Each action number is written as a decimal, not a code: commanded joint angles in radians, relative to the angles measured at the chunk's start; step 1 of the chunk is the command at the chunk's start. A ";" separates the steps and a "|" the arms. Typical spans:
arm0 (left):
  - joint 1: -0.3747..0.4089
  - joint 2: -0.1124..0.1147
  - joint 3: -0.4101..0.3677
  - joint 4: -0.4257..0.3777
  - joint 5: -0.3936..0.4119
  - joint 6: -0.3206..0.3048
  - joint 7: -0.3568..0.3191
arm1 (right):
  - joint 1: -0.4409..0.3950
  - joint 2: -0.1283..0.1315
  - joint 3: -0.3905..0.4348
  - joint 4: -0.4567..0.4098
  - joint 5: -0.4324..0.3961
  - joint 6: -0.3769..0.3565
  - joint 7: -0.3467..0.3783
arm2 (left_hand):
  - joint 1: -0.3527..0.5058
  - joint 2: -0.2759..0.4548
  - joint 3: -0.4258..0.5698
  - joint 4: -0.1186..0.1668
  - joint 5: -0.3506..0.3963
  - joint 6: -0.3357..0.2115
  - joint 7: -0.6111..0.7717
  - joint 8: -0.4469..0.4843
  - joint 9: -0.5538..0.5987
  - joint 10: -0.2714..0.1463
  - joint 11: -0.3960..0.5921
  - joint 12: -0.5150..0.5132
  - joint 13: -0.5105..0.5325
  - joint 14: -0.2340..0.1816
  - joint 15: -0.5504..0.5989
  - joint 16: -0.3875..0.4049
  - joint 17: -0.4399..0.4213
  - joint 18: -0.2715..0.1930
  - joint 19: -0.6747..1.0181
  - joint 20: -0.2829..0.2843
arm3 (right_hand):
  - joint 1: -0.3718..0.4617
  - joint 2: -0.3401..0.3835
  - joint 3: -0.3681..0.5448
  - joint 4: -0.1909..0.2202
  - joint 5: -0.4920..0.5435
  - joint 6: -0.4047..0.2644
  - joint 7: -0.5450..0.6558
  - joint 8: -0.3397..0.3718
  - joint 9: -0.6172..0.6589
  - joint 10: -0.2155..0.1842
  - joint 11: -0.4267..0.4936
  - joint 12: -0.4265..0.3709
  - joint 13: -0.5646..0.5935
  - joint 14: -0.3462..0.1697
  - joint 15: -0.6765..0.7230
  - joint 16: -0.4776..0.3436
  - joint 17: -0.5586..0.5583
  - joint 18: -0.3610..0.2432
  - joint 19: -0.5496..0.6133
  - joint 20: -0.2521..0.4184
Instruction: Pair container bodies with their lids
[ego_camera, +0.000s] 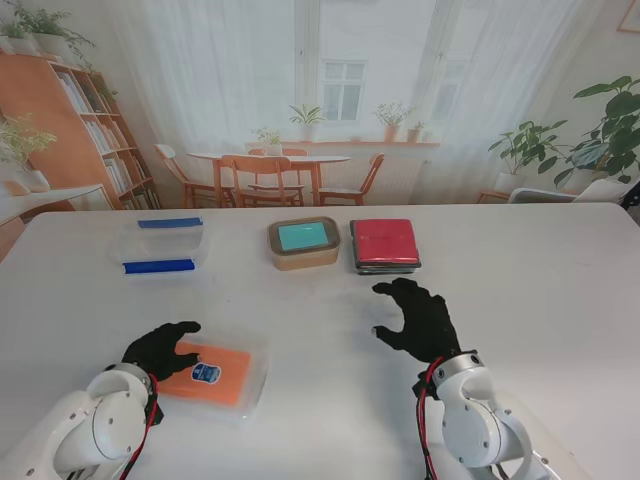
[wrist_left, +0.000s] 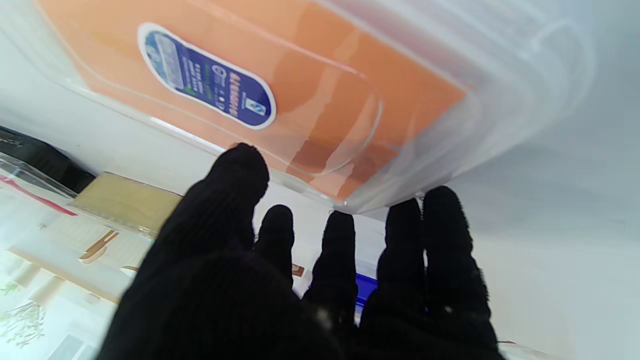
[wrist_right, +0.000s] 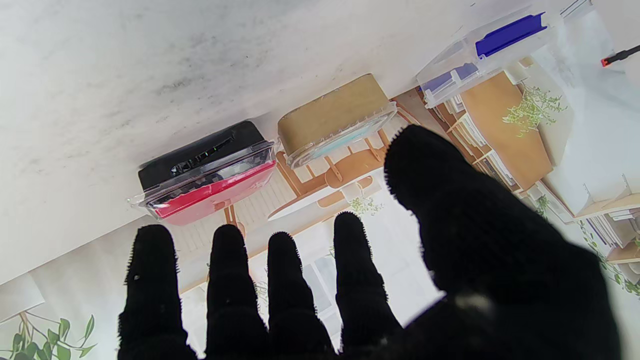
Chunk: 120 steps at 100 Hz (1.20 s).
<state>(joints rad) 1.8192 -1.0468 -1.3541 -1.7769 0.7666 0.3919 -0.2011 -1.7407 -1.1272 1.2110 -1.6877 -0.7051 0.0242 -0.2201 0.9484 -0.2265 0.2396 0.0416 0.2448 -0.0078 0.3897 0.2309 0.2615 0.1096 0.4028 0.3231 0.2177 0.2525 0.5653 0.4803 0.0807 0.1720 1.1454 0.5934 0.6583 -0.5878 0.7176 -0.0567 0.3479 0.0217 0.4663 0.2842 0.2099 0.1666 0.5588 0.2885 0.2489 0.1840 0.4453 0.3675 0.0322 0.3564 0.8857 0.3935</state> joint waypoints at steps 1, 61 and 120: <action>0.035 -0.013 0.025 0.002 -0.009 0.001 -0.022 | -0.010 -0.002 0.007 -0.006 0.004 -0.011 0.011 | 0.028 -0.016 -0.017 0.007 0.011 0.006 -0.008 0.017 0.036 0.039 0.058 0.028 0.100 0.025 0.110 0.039 0.012 -0.024 0.053 0.017 | -0.006 0.012 -0.020 0.028 -0.011 -0.026 -0.004 -0.015 -0.032 -0.011 -0.010 -0.012 -0.032 -0.006 0.005 0.013 -0.008 0.019 0.032 0.016; 0.058 -0.032 0.168 -0.076 -0.033 0.126 0.085 | -0.060 0.006 0.074 -0.045 0.011 -0.081 0.045 | 0.018 -0.011 -0.062 0.010 0.038 0.056 -0.024 0.014 0.077 0.076 0.078 0.050 0.150 0.078 0.168 0.065 0.059 -0.003 0.101 0.044 | -0.006 0.013 -0.024 0.029 -0.008 -0.030 -0.007 -0.014 -0.032 -0.008 -0.016 -0.016 -0.037 -0.007 0.006 0.015 -0.009 0.020 0.032 0.022; 0.062 -0.033 0.203 -0.121 -0.034 0.138 0.093 | -0.063 0.005 0.079 -0.043 0.026 -0.099 0.047 | 0.017 -0.012 -0.096 0.023 0.102 0.169 -0.039 0.013 0.132 0.105 0.131 0.096 0.235 0.106 0.247 0.104 0.156 0.001 0.175 0.080 | -0.003 0.012 -0.023 0.030 -0.006 -0.035 -0.008 -0.012 -0.035 -0.008 -0.014 -0.014 -0.041 -0.007 0.006 0.015 -0.009 0.020 0.032 0.025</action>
<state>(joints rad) 1.8724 -1.0749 -1.1561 -1.9093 0.7391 0.5380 -0.0988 -1.8010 -1.1214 1.2901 -1.7282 -0.6826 -0.0743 -0.1845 0.9484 -0.2265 0.1744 0.0422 0.3482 0.1669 0.3634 0.2341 0.4040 0.2046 0.5252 0.4063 0.4436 0.2953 0.8524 0.6096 0.2601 0.2047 1.3140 0.6664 0.6583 -0.5878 0.7169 -0.0567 0.3479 0.0199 0.4663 0.2841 0.2004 0.1666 0.5476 0.2792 0.2373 0.1840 0.4463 0.3755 0.0322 0.3578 0.8864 0.4044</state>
